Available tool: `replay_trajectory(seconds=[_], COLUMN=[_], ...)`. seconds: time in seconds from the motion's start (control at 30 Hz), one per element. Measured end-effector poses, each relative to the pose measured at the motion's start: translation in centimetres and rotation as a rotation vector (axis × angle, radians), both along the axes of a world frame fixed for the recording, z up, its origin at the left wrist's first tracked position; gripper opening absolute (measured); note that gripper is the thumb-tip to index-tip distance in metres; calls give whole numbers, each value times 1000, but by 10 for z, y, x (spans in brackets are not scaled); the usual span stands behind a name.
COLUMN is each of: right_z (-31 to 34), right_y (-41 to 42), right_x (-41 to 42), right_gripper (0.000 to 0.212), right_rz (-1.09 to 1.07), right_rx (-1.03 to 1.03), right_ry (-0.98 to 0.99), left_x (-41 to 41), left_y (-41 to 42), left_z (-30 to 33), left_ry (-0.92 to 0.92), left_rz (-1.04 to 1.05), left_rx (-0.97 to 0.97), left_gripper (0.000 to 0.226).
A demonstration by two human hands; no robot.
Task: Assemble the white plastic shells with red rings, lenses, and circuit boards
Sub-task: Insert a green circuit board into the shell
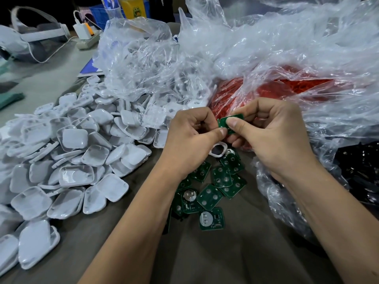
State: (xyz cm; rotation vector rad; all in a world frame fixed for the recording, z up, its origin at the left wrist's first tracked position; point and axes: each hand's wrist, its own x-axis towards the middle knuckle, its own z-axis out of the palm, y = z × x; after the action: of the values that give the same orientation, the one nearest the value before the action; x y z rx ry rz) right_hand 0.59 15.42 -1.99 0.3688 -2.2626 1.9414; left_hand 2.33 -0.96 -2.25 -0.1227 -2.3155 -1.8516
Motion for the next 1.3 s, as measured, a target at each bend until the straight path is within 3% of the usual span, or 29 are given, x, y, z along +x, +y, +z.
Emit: replay_trajectory(seconds=[0.1, 0.2, 0.27, 0.37, 0.47, 0.57, 0.67, 0.77, 0.9, 1.0, 1.3], right_z=[-2, 2, 4, 3, 3, 4, 5, 5, 7, 6, 1], right_y=[-2, 5, 9, 8, 6, 6, 6, 8, 7, 6, 4], right_x=[-1, -5, -8, -10, -10, -9, -6, -6, -7, -6, -3], right_gripper=[13, 8, 7, 12, 18, 14, 13, 20, 30, 26, 14], right_rz=[-13, -54, -85, -90, -69, -72, -47, 3, 59, 72, -13], right_rx=[58, -106, -218, -224, -205, -217, -223, -241, -186, -107, 85], right_ry=[33, 12, -5, 4, 4, -6, -31, -55, -53, -31, 34], left_x=[2, 0, -1, 2, 3, 3, 1, -1, -5, -7, -6], left_y=[8, -2, -19, -35, -40, -48, -54, -49, -40, -36, -29], left_z=[-2, -3, 0, 7, 11, 12, 7, 3, 1, -3, -6], left_ry=[51, -17, -79, -58, -24, 4, -38, -76, -73, -55, 34], left_rz=[13, -27, -179, -417, -464, -354, -159, -144, -148, -110, 10], left_rx=[-51, -52, -91, -199, -161, -55, -319, -620, -724, -773, -482], left_gripper=[22, 22, 19, 14, 18, 18, 33, 44, 52, 48, 42])
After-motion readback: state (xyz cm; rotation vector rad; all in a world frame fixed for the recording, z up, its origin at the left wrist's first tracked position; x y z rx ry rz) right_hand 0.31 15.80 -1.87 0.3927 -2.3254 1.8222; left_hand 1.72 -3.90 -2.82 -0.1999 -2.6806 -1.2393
